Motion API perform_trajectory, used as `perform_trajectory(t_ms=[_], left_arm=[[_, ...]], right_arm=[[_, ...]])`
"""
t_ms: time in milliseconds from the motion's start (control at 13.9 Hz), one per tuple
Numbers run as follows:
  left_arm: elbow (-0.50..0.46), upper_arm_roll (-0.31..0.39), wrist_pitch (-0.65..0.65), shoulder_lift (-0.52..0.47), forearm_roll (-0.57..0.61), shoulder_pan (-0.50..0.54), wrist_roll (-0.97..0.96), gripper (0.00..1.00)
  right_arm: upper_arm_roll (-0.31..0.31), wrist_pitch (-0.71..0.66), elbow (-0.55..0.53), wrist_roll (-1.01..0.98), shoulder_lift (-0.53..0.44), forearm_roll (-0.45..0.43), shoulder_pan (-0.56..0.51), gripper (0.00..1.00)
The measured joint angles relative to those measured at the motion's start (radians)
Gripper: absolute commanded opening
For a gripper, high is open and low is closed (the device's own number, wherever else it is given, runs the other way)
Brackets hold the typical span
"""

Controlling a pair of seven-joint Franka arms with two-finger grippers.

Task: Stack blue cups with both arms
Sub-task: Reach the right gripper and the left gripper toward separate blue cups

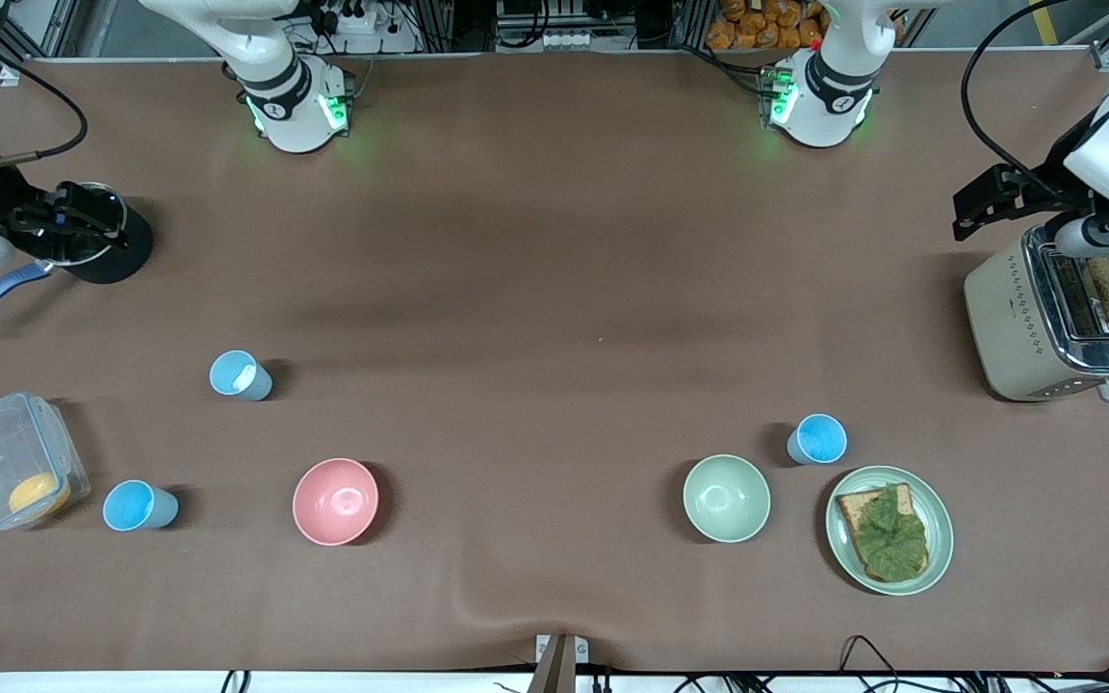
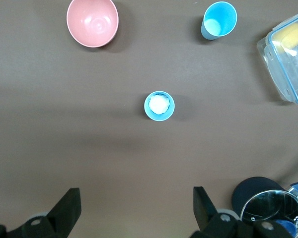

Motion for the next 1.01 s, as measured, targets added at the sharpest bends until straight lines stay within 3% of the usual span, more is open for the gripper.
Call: perform_trajectory(t_ms=[360, 647, 1007], left_arm=[[-0.01, 0.0, 0.006, 0.023, 0.0, 0.0, 0.0, 1.0], [-0.06, 0.0, 0.115, 0.07, 0.0, -0.001, 0.0, 1.0], [-0.037, 0.001, 0.178, 0.259, 0.041, -0.02, -0.053, 1.0]], right_arm=[[0.0, 0.0, 0.002, 0.0, -0.004, -0.015, 0.0, 1.0], [0.001, 0.0, 0.002, 0.0, -0.004, -0.023, 0.0, 1.0], [0.0, -0.006, -0.053, 0.008, 0.066, -0.026, -0.018, 1.0]])
